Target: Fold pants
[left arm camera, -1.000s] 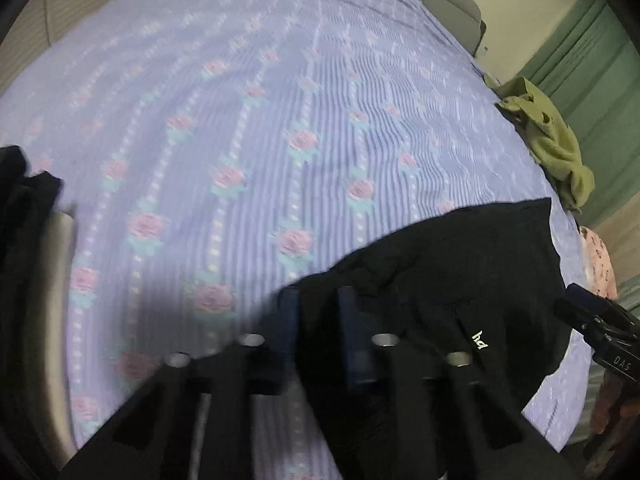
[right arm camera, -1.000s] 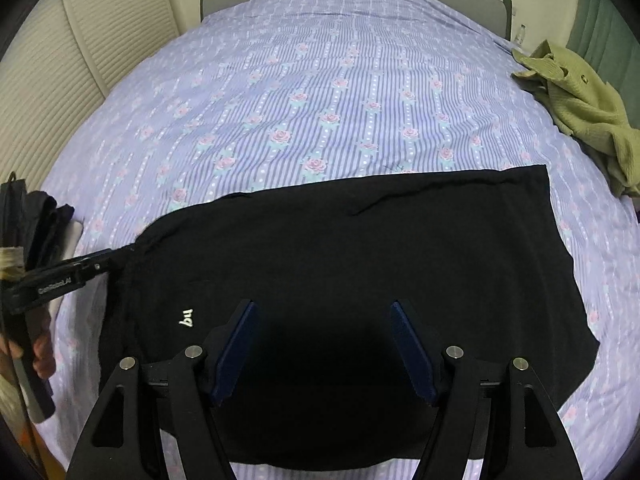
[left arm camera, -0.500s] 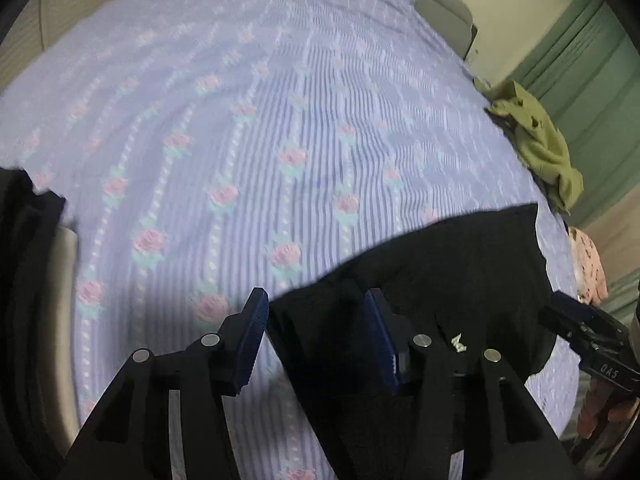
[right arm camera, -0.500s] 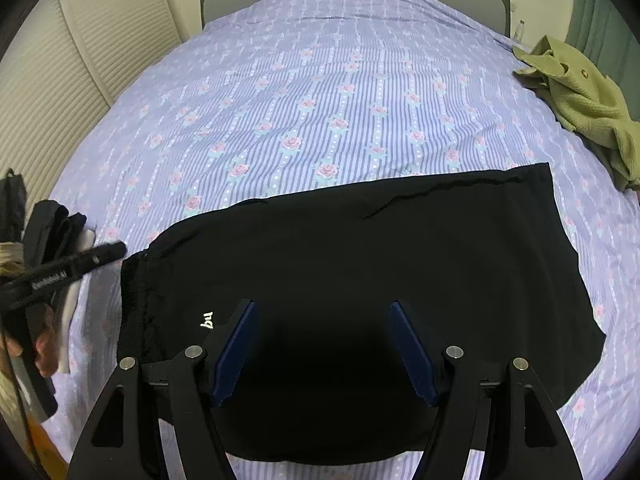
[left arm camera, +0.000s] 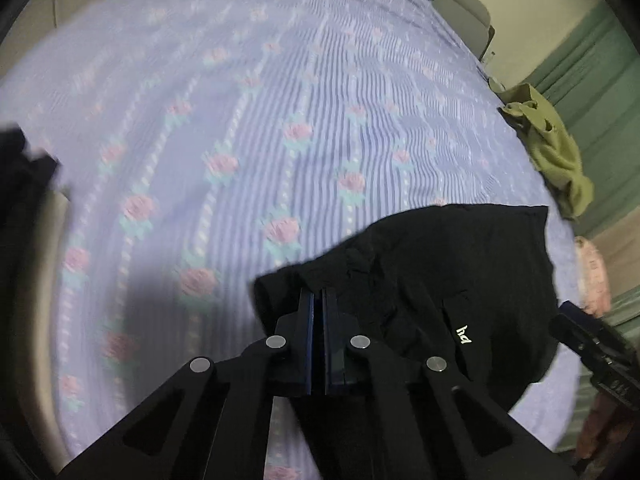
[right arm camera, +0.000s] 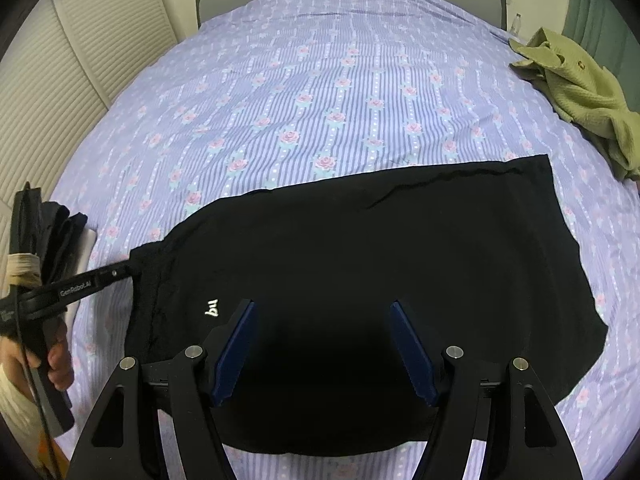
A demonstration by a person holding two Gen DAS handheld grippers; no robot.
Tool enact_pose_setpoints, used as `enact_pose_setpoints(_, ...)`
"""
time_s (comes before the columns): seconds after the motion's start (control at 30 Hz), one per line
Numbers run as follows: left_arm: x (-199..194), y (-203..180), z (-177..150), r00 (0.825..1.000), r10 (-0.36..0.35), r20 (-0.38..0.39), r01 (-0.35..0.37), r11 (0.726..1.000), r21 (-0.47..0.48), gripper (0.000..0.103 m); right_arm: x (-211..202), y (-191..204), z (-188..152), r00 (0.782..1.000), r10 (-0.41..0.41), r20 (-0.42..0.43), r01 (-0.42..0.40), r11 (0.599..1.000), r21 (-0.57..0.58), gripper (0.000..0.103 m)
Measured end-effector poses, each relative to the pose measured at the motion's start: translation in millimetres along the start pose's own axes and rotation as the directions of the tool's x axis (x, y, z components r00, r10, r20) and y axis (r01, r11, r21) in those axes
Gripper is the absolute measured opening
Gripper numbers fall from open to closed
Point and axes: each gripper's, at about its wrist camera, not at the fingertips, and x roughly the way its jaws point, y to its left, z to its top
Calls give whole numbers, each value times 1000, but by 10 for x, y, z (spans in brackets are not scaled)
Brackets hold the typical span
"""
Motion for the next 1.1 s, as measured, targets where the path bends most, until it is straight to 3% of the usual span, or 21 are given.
enact_pose_setpoints(0.13,15,-7,-39,994,105,9,-105,994,34,5,-34,57,-1,1000,11,20,-10,1000,-21,69)
enact_pose_setpoints(0.27,152,81,-16,992,119,-29,-119,993,-18,8,-71,59,-9,999,-5,36,6,999,-38,69)
enact_pose_setpoints(0.33,124,0,-7,984,177,-29,-177,984,18,21,-106,24,-20,999,-17,42,18,999,-36,69)
enact_pose_setpoints(0.4,-18,-156,-3,958,285,14,-285,956,74,53,-184,-50,-47,998,-26,61,27,999,-19,69)
enact_pose_setpoints(0.47,-235,-293,-40,953,290,86,-298,949,103,64,-315,-175,-101,996,-29,89,28,1000,9,69)
enact_pose_setpoints(0.53,-467,-527,-127,958,255,130,-276,945,178,64,-448,-300,-170,993,-33,115,30,999,23,69)
enact_pose_setpoints(0.67,-747,-1225,-422,959,187,211,-256,891,374,65,-737,-695,-418,989,-55,137,47,997,58,69)
enact_pose_setpoints(0.77,-828,-1734,-748,965,113,236,-222,830,512,65,-921,-1114,-683,989,-107,105,97,990,100,69)
enact_pose_setpoints(0.87,-776,-2284,-1111,969,39,243,-192,735,650,65,-1062,-1504,-938,988,-137,69,125,979,159,69)
enact_pose_setpoints(0.97,-631,-2775,-1416,972,-14,234,-175,618,766,64,-1168,-1824,-1191,986,-160,40,148,965,217,69)
enact_pose_setpoints(1.0,-569,-2972,-1558,971,-30,238,-179,566,804,63,-1176,-1885,-1236,986,-163,34,151,962,228,69)
enact_pose_setpoints(1.1,-367,-3370,-1863,975,-67,211,-161,440,883,54,-1203,-2074,-1437,987,-159,14,150,952,268,69)
